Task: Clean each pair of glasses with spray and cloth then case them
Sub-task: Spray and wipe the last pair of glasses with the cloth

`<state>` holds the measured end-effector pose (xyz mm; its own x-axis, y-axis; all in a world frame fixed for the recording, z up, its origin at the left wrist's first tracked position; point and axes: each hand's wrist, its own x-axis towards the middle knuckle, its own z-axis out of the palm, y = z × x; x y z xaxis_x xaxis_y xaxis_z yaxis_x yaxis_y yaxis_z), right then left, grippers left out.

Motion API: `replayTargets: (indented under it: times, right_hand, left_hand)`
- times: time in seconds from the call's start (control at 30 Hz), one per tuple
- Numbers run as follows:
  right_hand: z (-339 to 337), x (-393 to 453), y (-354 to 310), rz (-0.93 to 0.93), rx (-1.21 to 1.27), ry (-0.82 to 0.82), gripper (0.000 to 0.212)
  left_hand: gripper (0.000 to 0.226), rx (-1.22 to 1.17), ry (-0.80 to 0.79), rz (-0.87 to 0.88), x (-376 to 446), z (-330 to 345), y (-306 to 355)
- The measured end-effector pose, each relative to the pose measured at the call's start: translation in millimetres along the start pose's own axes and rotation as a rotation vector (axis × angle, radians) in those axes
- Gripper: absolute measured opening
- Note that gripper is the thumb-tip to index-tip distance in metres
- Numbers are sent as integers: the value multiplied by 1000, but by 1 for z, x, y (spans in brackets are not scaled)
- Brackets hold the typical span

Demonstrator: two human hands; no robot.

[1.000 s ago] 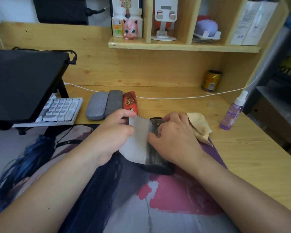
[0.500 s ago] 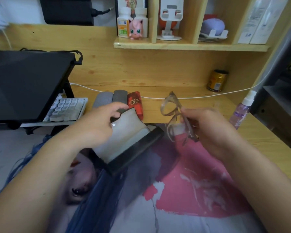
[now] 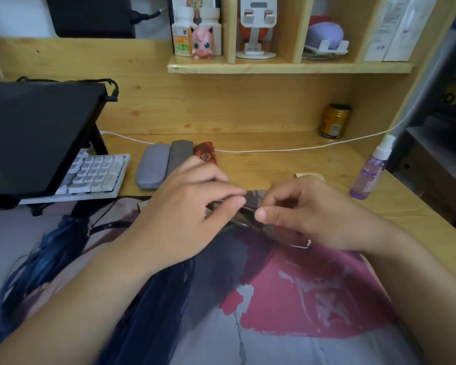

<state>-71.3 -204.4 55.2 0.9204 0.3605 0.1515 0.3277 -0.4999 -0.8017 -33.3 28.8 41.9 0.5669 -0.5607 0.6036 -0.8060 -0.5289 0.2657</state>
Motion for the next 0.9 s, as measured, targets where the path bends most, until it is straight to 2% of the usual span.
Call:
replayTargets:
  times: [0.1,0.13,0.3,0.47,0.6,0.67,0.77,0.83,0.9]
  right_hand:
    - [1,3,7,-150,-358,265,34]
    - [1,4,9,-185,-407,328,32]
    - [2,7,15,-307,-506,422,24]
    - [-9,6,19,-208,-566,537,28]
    - [-6,9,22,-143,-579,494,22]
    - [-4,9,20,-115,-563,544,22]
    - [-4,6,14,-35,-445,636,31]
    - [-2,6,12,-15,-425,630,33]
    - [0,7,15,-43,-483,598,26]
  left_hand:
    - [28,26,-36,5,0,0,2]
    - [27,21,-54,-8,0,-2,2]
    - [15,-7,-58,-149,2,-5,3]
    - [11,-32,17,-300,3,-6,-2]
    - [9,0,43,-313,2,0,0]
    - [10,-19,75,-317,3,3,4]
    - [10,-116,148,-404,4,4,7]
    - [11,-227,219,-485,5,4,6]
    - [13,-350,322,-551,7,1,5]
